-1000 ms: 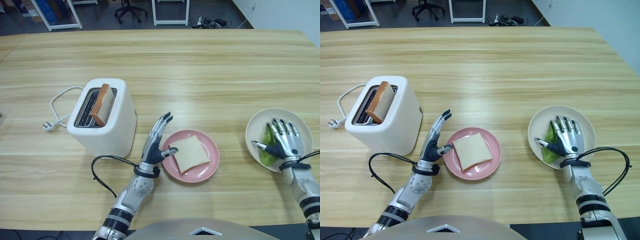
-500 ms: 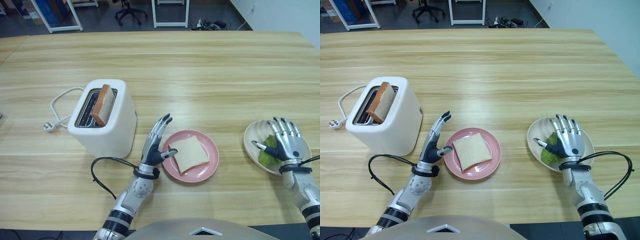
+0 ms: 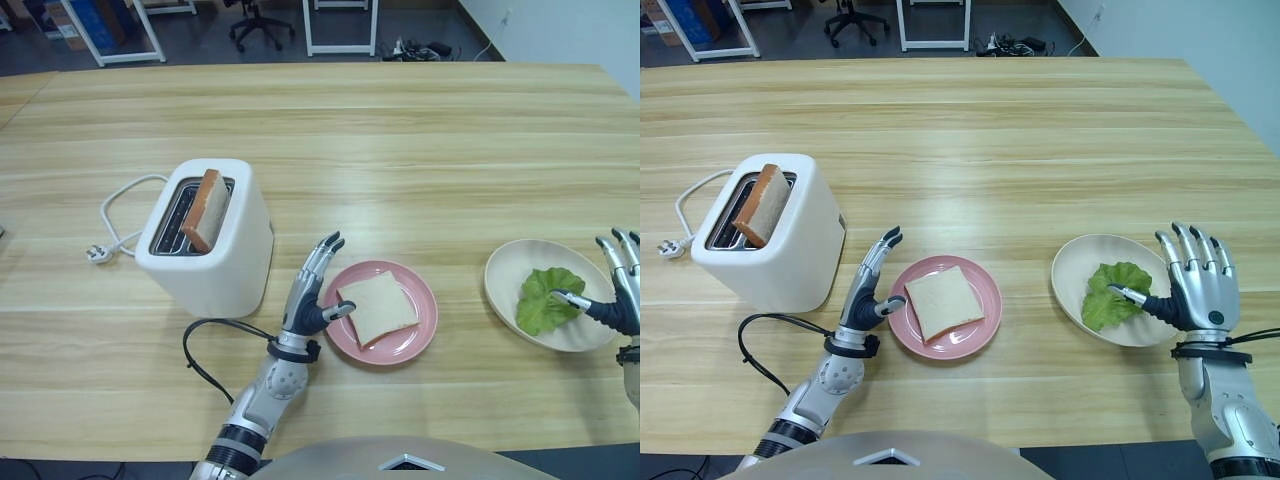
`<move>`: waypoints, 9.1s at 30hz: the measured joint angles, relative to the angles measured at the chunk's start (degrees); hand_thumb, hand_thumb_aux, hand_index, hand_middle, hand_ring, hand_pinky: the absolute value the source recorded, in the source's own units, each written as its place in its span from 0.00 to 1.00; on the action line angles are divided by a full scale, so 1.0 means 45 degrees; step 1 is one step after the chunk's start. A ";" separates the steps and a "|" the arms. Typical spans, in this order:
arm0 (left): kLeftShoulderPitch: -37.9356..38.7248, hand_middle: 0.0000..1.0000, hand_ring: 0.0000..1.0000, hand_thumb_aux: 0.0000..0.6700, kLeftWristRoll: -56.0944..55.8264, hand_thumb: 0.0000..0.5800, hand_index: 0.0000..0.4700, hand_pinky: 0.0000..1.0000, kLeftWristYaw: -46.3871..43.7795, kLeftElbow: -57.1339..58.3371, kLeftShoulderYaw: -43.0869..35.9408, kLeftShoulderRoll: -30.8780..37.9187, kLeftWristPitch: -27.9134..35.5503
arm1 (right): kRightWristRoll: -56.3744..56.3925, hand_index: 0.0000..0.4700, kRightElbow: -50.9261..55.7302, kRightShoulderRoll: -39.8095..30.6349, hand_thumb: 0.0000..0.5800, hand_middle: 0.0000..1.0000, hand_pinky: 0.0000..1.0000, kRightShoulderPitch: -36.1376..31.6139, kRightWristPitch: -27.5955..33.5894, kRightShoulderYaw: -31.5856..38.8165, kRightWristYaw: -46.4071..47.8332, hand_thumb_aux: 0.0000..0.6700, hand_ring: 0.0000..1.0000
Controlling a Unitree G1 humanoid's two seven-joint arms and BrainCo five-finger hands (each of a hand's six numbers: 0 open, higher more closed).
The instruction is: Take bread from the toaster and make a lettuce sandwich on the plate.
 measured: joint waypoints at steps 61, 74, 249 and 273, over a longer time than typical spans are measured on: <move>0.0370 0.00 0.00 0.00 -0.1257 0.00 0.00 0.00 0.0646 -0.1082 0.1326 -0.1012 -0.0566 | -0.0925 1.00 -0.3967 0.3720 1.00 0.00 0.00 -0.4937 -0.3184 0.5473 0.5205 1.00 0.00; 0.0461 0.00 0.00 0.00 -0.1226 0.00 0.00 0.00 0.0600 -0.1079 0.1417 -0.1257 -0.0580 | -0.1898 1.00 -0.2984 0.4526 1.00 0.00 0.00 -0.3245 -0.3701 0.7687 0.4828 1.00 0.00; -0.1718 0.00 0.00 0.00 -0.0390 0.00 0.00 0.00 -0.3837 0.0517 0.0414 0.1712 0.3580 | -0.4700 0.00 -0.0164 0.4080 0.00 0.00 0.00 -0.4011 -0.3793 0.8158 0.2124 0.00 0.00; 0.0318 0.22 0.22 0.05 -0.1250 0.09 0.05 0.22 -0.0571 -0.4019 0.1863 0.1721 0.0870 | 0.3065 0.00 -0.3929 0.4373 0.00 0.00 0.00 -0.2984 -0.6655 0.5060 -0.1407 0.00 0.00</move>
